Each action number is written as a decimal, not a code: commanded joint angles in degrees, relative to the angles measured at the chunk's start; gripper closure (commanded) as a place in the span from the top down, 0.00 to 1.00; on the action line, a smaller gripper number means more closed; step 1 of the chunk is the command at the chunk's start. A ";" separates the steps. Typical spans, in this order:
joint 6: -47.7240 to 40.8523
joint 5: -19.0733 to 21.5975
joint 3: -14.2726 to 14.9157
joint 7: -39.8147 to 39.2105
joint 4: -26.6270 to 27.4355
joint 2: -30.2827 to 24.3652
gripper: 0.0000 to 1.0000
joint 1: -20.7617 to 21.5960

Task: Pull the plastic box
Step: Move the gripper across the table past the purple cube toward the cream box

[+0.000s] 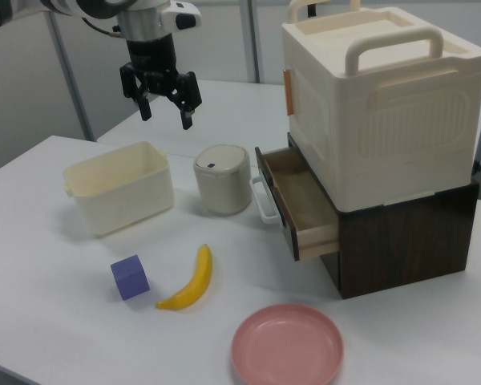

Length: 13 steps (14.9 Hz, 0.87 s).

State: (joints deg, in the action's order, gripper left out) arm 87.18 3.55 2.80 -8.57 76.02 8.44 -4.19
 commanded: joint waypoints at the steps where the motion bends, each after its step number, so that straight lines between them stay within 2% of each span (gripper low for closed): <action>1: 0.36 -0.65 0.10 0.92 1.77 0.24 1.00 0.85; 8: 3.95 -0.57 0.10 0.92 3.17 3.24 1.00 1.99; 13: 4.22 -1.27 0.81 0.30 2.65 3.16 1.00 0.24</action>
State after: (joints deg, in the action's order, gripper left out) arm 90.24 3.42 3.19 -8.53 77.64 12.69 -3.12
